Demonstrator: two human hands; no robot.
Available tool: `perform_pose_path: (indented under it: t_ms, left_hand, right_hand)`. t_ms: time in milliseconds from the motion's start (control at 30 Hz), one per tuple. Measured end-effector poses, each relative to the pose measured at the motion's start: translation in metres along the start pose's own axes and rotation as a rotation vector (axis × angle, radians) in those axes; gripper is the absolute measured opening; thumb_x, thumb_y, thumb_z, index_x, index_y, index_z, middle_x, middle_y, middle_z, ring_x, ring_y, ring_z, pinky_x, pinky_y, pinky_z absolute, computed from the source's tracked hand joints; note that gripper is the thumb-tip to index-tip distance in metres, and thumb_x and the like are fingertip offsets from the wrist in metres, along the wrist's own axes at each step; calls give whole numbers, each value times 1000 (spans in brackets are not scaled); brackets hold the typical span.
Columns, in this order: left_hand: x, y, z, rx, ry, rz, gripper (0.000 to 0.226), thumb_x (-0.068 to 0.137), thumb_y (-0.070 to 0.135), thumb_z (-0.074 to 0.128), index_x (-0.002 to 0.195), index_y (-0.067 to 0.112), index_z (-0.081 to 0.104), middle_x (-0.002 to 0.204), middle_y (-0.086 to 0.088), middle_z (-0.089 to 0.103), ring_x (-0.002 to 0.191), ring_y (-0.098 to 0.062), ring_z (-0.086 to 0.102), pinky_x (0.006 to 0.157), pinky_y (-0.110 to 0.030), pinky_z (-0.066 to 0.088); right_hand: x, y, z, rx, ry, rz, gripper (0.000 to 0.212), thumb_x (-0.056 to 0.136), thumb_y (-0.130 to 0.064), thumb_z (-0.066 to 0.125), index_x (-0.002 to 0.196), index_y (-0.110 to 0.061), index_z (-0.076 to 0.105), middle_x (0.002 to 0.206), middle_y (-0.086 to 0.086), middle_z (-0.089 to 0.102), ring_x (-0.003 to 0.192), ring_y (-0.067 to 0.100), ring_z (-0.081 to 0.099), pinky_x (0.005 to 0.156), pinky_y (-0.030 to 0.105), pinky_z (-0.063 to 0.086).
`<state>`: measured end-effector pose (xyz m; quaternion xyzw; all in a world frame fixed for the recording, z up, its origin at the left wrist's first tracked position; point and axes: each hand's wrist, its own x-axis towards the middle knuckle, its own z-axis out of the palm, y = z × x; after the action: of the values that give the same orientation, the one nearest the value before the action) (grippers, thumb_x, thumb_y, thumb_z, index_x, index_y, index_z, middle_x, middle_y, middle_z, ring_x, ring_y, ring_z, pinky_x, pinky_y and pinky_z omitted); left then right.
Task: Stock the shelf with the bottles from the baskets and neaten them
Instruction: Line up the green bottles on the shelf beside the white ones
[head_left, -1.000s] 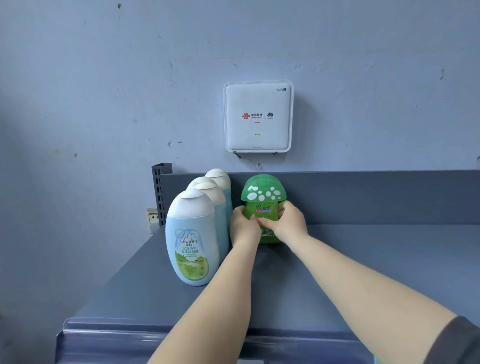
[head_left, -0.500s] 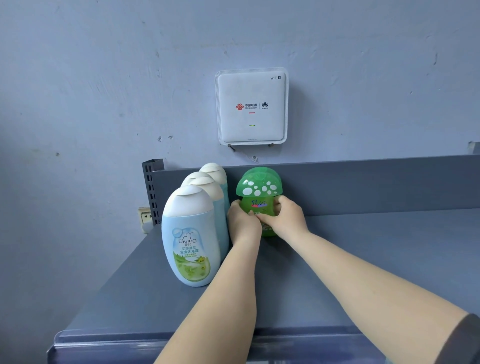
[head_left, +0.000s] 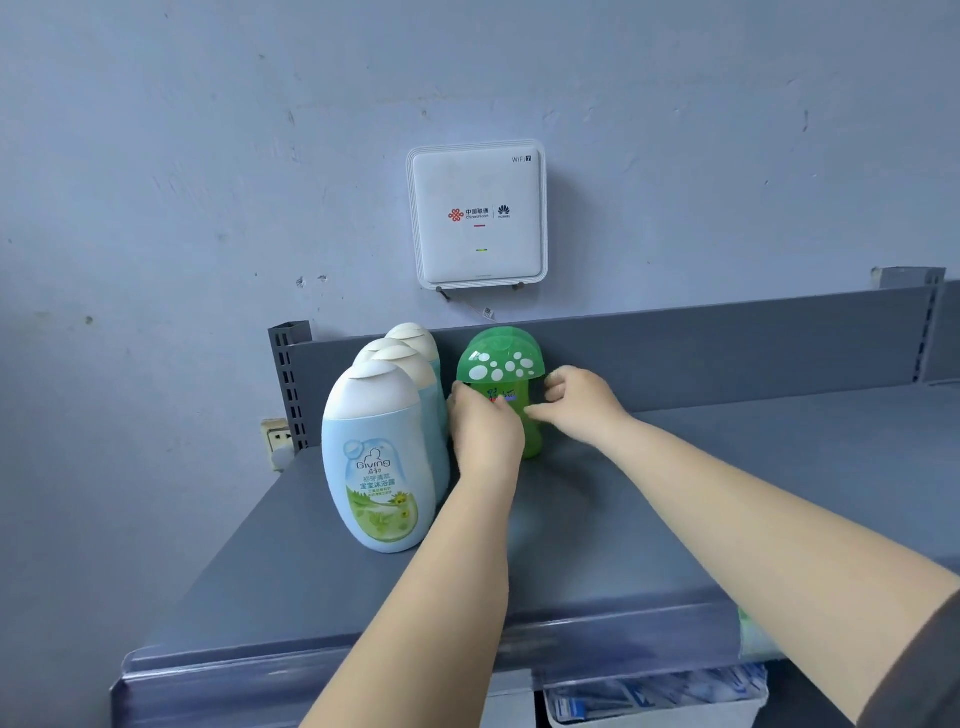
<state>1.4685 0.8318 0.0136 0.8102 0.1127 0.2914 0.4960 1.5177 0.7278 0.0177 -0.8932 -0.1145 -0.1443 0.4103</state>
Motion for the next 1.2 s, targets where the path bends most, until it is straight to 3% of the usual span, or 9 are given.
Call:
perform_pose_path:
  t_ms: [100, 200, 367, 567, 767, 933, 1000, 1200]
  left_hand:
    - [-18, 15, -10, -55, -13, 112, 31, 94, 14, 46, 123, 3, 48, 119, -9, 55, 110, -27, 54, 90, -36, 47]
    - [-40, 35, -8, 80, -112, 322, 21, 95, 17, 44, 107, 7, 57, 105, -4, 62, 93, -20, 55, 76, -27, 41]
    - [-83, 82, 33, 432, -199, 739, 20, 95, 23, 43, 99, 9, 56, 101, -3, 58, 93, -22, 53, 68, -29, 37]
    - [-171, 146, 119, 488, -325, 1101, 18, 94, 19, 42, 100, 9, 56, 98, -3, 59, 92, -21, 52, 62, -30, 38]
    - [-290, 186, 200, 459, -509, 1319, 19, 92, 15, 42, 102, 11, 57, 105, -5, 60, 100, -25, 53, 64, -29, 32]
    - [-394, 199, 258, 427, -718, 1421, 19, 93, 16, 42, 103, 9, 57, 109, -7, 59, 105, -27, 53, 69, -32, 38]
    - [-431, 201, 276, 431, -806, 1436, 17, 92, 15, 44, 101, 9, 57, 106, -8, 60, 103, -29, 54, 68, -33, 40]
    - [-519, 200, 321, 381, -980, 1522, 18, 91, 14, 45, 101, 7, 58, 108, -10, 60, 102, -30, 55, 65, -32, 36]
  right_hand:
    - [-13, -4, -36, 32, 43, 26, 27, 79, -24, 70, 100, -11, 60, 101, 4, 63, 102, 24, 59, 90, 38, 49]
    - [-39, -3, -78, -116, 58, -37, 16, 83, -27, 66, 88, -14, 57, 83, -5, 55, 88, 19, 56, 74, 31, 46]
    - [-98, 20, -158, -776, 242, -222, 20, 91, -29, 51, 105, -14, 51, 100, -2, 53, 100, 21, 51, 70, 30, 35]
    - [-184, 86, -258, -1146, 248, -96, 19, 93, -23, 46, 108, -12, 50, 107, 3, 56, 101, 23, 52, 67, 31, 34]
    - [-291, 159, -336, -1271, 147, 146, 20, 93, -22, 45, 109, -11, 48, 112, 6, 55, 107, 26, 51, 78, 34, 39]
    - [-382, 223, -384, -1276, 91, 338, 19, 92, -19, 47, 110, -12, 48, 114, 5, 54, 108, 25, 52, 71, 31, 35]
    - [-415, 244, -397, -1259, 78, 403, 22, 92, -19, 47, 113, -11, 48, 116, 6, 55, 108, 25, 52, 74, 33, 41]
    - [-495, 298, -420, -1172, 85, 560, 20, 90, -18, 48, 107, -9, 51, 112, 8, 57, 106, 27, 53, 73, 33, 40]
